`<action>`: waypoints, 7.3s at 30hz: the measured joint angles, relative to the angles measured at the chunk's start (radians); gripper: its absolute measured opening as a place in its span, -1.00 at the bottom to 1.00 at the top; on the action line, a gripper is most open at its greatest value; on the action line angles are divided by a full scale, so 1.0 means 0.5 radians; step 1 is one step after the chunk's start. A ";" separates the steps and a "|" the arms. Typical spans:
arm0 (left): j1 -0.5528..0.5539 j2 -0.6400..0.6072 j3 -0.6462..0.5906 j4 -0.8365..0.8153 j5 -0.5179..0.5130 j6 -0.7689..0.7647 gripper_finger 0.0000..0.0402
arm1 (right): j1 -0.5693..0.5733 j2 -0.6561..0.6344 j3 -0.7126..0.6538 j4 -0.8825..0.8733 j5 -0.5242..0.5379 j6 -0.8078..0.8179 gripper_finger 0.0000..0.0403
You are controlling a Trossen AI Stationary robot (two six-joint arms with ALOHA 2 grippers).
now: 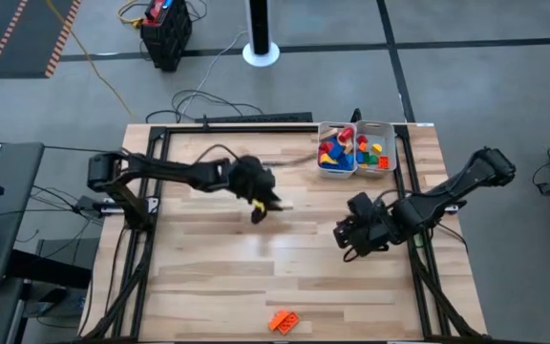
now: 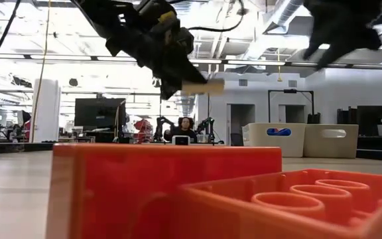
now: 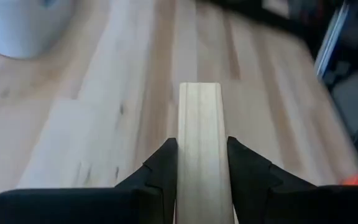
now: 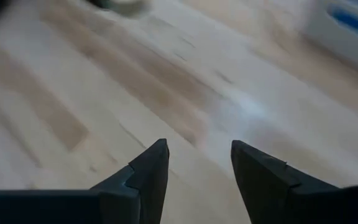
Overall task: Sort blocks by size
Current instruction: Put the large beige wooden block into the white bin, then adjust the large orange game piece
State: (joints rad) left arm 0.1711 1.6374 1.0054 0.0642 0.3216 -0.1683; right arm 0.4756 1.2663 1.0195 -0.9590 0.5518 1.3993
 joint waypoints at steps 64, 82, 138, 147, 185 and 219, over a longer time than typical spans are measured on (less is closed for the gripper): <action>0.003 0.002 0.322 0.137 -0.250 -1.427 -0.47 | -1.037 0.200 -0.045 1.298 -0.688 -3.744 -0.14; -0.001 -0.001 0.321 0.002 -0.263 -1.342 -0.36 | -1.034 0.422 0.205 1.078 -0.739 -3.671 -0.53; -0.045 -0.197 0.322 -0.725 -0.183 -0.367 0.21 | -1.235 0.255 0.201 0.262 -1.200 -2.333 0.16; -0.161 -0.233 0.321 -1.295 -0.029 0.248 0.21 | -0.461 0.291 0.201 0.783 -1.063 -1.577 0.16; 0.066 -0.283 0.296 -1.708 0.150 0.688 0.21 | 0.267 1.767 1.437 0.727 -1.050 -2.149 -0.08; 0.307 -0.884 0.297 -1.846 -0.093 0.742 0.21 | -0.010 1.939 1.414 0.232 -0.780 -2.514 -0.29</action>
State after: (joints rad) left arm 0.3244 1.1954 1.1538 -0.8586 0.2752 0.2028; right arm 0.4704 2.2358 1.7263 -0.8429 0.1616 0.1424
